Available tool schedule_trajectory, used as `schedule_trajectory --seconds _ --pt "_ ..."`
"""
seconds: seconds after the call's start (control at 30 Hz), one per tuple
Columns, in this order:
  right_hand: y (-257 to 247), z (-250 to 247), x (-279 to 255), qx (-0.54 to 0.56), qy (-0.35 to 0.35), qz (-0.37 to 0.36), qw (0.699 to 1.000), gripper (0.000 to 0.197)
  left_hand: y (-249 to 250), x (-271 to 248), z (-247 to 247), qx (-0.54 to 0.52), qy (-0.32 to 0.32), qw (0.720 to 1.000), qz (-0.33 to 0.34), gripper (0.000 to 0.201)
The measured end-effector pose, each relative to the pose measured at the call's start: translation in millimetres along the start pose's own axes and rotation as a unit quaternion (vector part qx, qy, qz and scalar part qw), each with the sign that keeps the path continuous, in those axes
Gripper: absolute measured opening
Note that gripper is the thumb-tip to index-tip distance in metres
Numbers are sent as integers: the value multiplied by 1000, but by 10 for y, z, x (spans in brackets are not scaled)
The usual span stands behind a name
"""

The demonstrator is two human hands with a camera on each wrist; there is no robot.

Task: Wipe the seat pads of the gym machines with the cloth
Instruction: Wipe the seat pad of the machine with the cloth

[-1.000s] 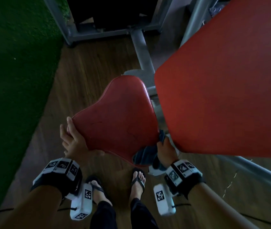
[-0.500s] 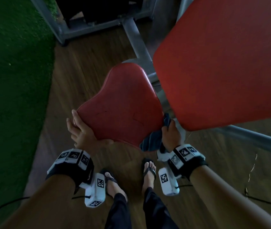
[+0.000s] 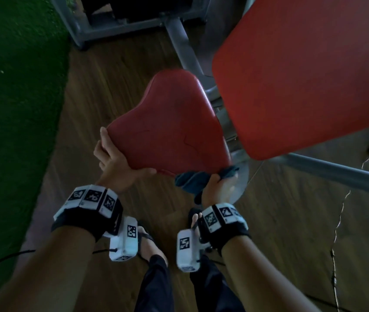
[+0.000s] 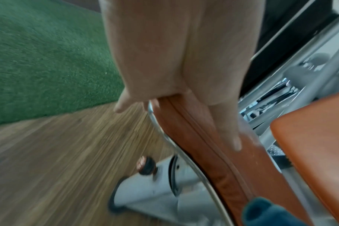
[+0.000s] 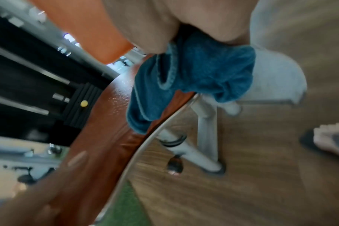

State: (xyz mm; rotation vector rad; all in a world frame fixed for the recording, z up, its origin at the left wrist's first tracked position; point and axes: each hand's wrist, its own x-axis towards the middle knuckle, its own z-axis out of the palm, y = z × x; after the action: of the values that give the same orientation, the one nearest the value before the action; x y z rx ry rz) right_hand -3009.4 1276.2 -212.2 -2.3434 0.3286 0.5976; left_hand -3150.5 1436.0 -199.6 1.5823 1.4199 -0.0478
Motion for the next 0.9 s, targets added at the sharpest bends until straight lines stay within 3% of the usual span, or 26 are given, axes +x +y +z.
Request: schedule_trajectory --seconds 0.1,0.27,0.47,0.57,0.67,0.77,0.83,0.9 --pt "34 18 4 16 -5 41 999 53 -105 13 -151 -9 -21 1000 18 135" --pt "16 -134 347 -36 -25 5 999 42 -400 5 -375 -99 3 994 53 100" --pt "90 42 9 -44 -12 71 996 50 -497 -103 -310 -142 55 986 72 58" --pt "150 -81 -27 -69 -19 -1 997 49 -515 -101 -336 -138 59 985 82 54" --pt "117 -317 26 -121 -18 -161 979 56 -560 -23 -387 -106 25 990 85 61" --pt "39 -440 166 -270 -74 -337 899 56 -506 84 -315 -39 -16 996 76 94" --pt "-21 -403 237 -358 -123 -384 842 54 -384 50 -209 24 3 999 38 119" --pt "-67 -348 296 -390 -130 -421 808 55 -301 -31 -66 43 3 999 11 137"
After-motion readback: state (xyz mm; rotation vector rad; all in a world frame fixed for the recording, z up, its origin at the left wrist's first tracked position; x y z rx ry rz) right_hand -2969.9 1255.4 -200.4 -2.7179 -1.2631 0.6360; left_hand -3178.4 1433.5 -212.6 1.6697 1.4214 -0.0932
